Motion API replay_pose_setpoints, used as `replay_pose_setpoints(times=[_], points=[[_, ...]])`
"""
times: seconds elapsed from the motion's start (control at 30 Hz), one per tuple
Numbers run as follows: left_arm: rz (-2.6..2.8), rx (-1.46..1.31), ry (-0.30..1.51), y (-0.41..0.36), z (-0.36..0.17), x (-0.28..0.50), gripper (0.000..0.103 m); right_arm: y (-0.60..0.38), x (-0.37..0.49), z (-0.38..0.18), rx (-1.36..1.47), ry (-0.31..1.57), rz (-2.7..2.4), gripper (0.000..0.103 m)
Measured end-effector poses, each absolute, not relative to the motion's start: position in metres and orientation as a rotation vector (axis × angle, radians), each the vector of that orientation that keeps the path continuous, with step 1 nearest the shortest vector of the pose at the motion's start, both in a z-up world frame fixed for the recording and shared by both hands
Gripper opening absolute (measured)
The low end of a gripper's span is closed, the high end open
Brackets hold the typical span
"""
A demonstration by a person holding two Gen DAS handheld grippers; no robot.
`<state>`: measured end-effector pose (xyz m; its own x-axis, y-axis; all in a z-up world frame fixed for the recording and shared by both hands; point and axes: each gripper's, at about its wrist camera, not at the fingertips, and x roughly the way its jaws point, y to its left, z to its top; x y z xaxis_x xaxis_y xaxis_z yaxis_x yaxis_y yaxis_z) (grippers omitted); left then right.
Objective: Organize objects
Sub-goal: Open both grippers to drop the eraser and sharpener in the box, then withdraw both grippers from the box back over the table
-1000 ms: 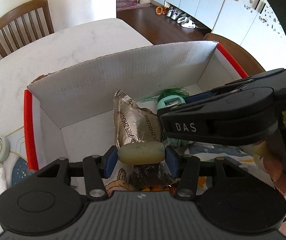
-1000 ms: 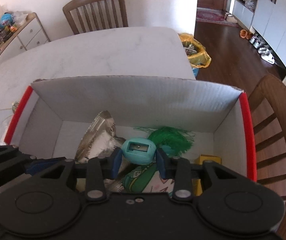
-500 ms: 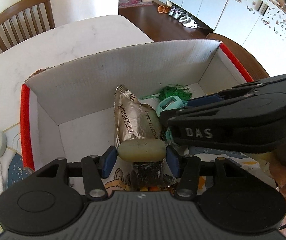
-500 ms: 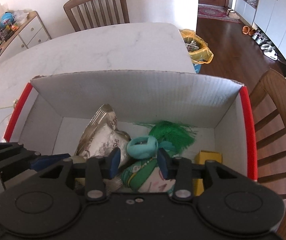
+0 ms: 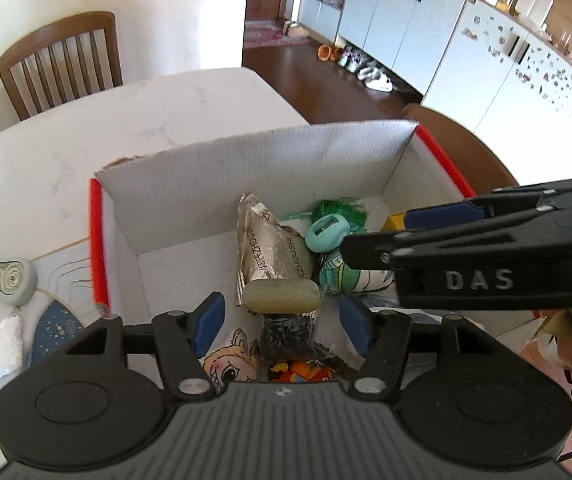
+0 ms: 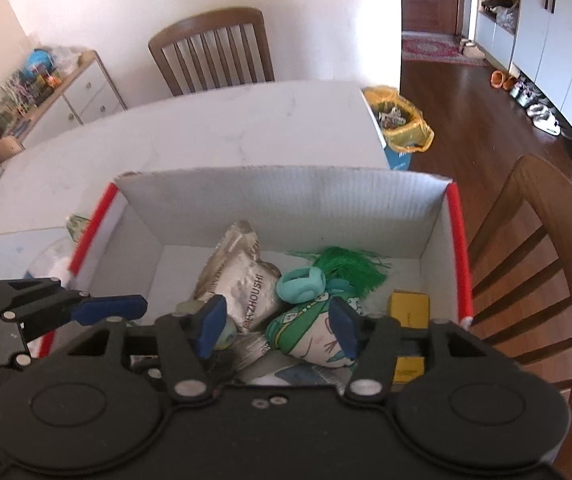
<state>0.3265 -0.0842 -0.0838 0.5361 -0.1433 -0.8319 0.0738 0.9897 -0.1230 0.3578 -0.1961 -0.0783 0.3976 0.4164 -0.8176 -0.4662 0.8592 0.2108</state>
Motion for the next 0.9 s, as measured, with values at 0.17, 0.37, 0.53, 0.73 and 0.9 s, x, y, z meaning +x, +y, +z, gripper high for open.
replay_pose_setpoints(times=[0.17, 0.37, 0.53, 0.73, 0.9], points=[[-0.142, -0.081, 0.959, -0.079, -0.067, 0.313, 0.063, -0.203, 0.343, -0.059, -0.036, 0.953, 0.577, 0.058], [-0.15, -0.075, 0.906, -0.072, -0.048, 0.297, 0.064, -0.21, 0.324, -0.041, 0.008, 0.909, 0.592, 0.063], [-0.153, -0.062, 0.868, -0.065, -0.035, 0.284, 0.067, -0.213, 0.309, -0.03, 0.02, 0.871, 0.591, 0.068], [-0.156, -0.063, 0.823, -0.05, -0.022, 0.268, 0.078, -0.212, 0.293, -0.023, 0.053, 0.846, 0.581, 0.079], [-0.144, -0.075, 0.809, -0.032, -0.019, 0.257, 0.082, -0.204, 0.281, -0.02, 0.067, 0.814, 0.586, 0.089]])
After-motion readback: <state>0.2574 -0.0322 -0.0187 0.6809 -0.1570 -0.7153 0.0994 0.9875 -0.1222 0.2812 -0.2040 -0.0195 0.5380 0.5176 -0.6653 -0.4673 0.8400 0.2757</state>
